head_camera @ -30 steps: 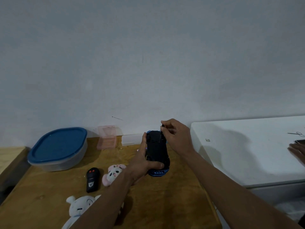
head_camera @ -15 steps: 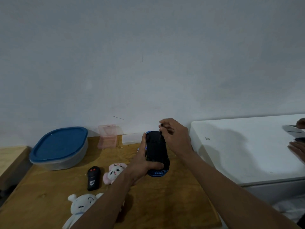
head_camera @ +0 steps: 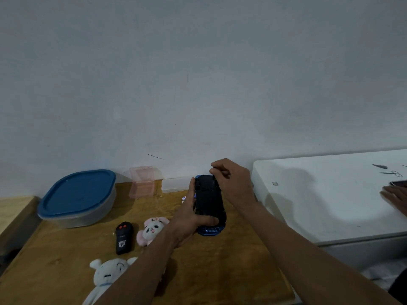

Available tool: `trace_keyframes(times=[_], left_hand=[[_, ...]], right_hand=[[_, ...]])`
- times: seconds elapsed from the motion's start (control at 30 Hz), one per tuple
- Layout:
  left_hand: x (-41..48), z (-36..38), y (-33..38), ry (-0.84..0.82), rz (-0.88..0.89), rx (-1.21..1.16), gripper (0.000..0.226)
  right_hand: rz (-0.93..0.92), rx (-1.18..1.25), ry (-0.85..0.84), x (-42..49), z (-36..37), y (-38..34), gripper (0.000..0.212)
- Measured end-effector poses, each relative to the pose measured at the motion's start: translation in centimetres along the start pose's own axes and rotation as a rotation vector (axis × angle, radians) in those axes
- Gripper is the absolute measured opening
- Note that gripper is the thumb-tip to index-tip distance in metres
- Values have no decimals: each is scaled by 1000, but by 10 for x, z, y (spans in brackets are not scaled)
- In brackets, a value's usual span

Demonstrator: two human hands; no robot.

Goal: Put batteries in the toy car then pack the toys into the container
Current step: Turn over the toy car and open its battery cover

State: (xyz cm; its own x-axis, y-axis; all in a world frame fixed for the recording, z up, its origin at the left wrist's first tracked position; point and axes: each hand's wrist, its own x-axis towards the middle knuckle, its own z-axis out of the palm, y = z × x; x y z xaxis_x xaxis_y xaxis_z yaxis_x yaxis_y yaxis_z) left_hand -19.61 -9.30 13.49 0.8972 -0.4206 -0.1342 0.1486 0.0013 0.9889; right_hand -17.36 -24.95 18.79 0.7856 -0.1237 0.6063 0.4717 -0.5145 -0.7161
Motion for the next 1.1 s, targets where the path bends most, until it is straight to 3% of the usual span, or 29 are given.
trace_keyframes(times=[0.4, 0.8, 1.1], left_hand=[[4, -4, -3, 21, -29, -13, 133], [3, -8, 0, 19, -24, -10, 130], [4, -11, 3, 26, 11, -23, 126]], right_hand=[[-114, -61, -83, -2, 1, -1, 12], [-81, -77, -98, 2, 2, -3, 12], [-105, -91, -110, 4, 3, -3, 25]])
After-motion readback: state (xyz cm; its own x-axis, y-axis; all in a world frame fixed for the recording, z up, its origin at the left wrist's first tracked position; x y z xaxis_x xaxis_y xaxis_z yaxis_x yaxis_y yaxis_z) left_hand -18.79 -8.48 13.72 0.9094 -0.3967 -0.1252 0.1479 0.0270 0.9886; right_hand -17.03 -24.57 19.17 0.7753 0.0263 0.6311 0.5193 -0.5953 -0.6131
